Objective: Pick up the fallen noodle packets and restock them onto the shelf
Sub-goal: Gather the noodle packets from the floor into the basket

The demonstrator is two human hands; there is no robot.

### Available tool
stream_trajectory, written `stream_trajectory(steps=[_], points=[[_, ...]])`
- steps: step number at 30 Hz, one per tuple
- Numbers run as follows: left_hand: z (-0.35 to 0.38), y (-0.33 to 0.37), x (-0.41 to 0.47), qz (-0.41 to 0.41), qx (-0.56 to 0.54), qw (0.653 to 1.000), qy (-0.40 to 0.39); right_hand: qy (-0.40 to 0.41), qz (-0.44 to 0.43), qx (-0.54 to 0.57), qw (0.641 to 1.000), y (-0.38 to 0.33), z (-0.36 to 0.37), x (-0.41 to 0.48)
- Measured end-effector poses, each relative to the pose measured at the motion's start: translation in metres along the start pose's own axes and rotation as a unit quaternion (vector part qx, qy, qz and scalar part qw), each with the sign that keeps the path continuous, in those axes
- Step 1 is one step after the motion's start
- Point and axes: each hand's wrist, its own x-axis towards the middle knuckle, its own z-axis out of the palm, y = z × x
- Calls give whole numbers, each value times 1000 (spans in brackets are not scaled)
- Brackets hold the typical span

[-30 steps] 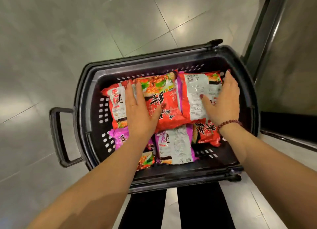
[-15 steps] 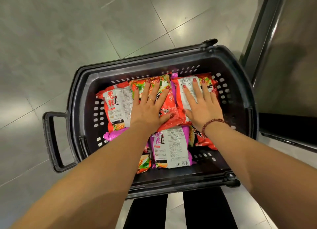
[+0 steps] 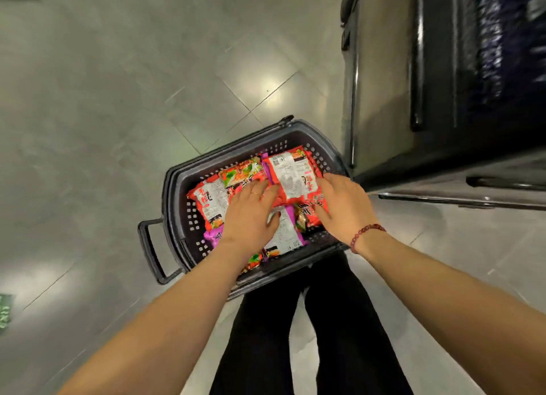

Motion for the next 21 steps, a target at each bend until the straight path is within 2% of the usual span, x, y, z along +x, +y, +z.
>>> stream_trajectory(steps=[4, 10, 21], points=[[-53, 47, -23, 60, -4, 998, 28, 56, 75, 34, 995, -9, -52, -79], [-98, 143, -46, 209, 5, 977, 43, 133, 214, 55, 966, 1, -99, -198], [-62, 363, -64, 468, 54, 882, -18, 237, 455, 93, 853, 82, -119, -399]])
